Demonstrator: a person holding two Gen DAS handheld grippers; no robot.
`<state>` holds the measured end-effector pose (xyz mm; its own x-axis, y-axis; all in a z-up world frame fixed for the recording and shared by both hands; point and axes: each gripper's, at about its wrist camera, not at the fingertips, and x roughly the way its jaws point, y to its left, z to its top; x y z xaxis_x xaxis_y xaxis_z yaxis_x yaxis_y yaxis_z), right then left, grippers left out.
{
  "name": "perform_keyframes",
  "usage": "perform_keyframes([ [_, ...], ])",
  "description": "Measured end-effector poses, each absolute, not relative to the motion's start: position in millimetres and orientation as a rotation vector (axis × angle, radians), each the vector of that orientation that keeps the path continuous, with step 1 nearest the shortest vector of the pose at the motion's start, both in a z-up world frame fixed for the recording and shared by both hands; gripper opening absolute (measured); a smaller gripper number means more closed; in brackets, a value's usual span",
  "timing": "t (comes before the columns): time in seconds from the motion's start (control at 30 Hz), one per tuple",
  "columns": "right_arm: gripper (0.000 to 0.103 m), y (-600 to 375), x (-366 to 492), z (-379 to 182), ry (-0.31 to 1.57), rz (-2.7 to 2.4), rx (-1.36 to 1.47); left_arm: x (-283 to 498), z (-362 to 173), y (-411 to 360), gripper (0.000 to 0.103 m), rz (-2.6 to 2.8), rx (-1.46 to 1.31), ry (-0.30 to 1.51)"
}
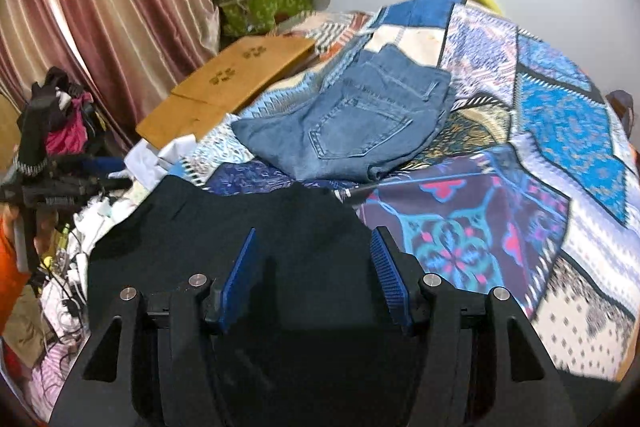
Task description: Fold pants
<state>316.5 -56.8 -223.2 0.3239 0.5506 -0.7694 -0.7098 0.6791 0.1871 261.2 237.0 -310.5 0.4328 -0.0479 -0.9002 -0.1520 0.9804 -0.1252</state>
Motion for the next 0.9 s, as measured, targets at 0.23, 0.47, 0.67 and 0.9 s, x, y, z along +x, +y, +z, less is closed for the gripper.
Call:
perform_keyframes([
  [0.23,0.053,-26.4,349.1,-252.8,1.011,0.855,-0.242,270.2,-333.5,230.6,0.038,-0.015,-0.264,1.116],
  [0.47,0.014,-19.6,346.2,-262.1,0.995,0.875,-0.279,268.0,-323.2,240.5,0.026,0.062,-0.234,1.073],
  [0.67,0.036,-16.3,337.6,-249.1,0.987,0.775,-0.337,260.2,-295.3,238.8,0.043,0.190,-0.122,1.058],
  [0.9,0.053,-45.3,292.8,-209.6,0.943,0.833,-0.245,224.1,-259.7,200.4,0.053,0.022,-0.147,1.001],
])
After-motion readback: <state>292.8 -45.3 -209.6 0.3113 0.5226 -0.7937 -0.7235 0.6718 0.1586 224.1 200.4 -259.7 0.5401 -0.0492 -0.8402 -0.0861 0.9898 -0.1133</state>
